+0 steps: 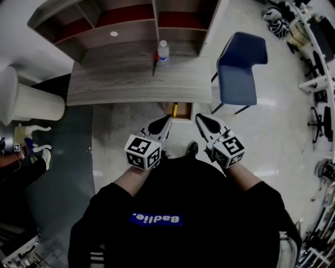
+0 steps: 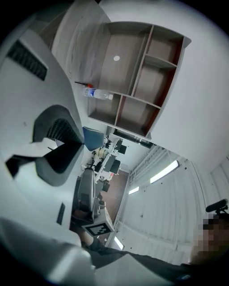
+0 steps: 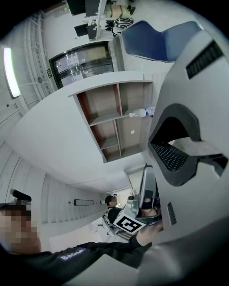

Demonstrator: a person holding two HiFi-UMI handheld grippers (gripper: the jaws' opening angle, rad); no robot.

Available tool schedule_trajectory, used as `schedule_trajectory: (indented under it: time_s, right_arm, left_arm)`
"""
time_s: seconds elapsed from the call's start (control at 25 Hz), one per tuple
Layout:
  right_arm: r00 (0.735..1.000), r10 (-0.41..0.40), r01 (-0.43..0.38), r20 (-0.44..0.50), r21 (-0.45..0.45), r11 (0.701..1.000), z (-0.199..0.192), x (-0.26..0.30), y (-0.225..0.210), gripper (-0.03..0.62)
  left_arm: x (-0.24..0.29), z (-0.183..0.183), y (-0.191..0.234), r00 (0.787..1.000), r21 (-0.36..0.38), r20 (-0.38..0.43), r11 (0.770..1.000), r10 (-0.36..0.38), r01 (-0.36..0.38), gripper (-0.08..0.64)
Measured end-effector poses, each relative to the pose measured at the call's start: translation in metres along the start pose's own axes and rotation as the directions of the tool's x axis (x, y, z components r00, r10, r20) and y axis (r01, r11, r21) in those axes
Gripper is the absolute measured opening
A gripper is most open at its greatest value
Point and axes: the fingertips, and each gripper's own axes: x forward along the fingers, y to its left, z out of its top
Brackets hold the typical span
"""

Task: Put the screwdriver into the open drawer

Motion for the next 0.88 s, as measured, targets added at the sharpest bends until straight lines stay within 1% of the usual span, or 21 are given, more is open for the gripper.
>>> schedule_trajectory:
  time_s: [0.12, 0.32, 0.88]
  right_arm:
    - [1.000, 0.009, -0.009, 0.003, -0.009, 1.000, 0.004, -0.001, 0.004, 0.029]
    - [1.000, 0.023, -0.023, 0.007, -0.017, 1.000, 0.009, -0.002, 0.010, 0.029]
    - [0.999, 0.040, -0.040, 0.010, -0.025, 0.999, 0.009, -0.009, 0.017, 0.029]
  left_arm:
    - [-0.004, 0.012, -0.010, 0.999, 0.025, 0.026, 1.000, -0.019, 0.018, 0.002]
    - [-0.014, 0.024, -0.018, 0.998, 0.053, 0.055, 0.998, -0.026, 0.023, 0.002]
    - [-0.018, 0.026, -0.035, 0.995, 0.046, 0.074, 0.997, -0.062, 0.059, 0.002]
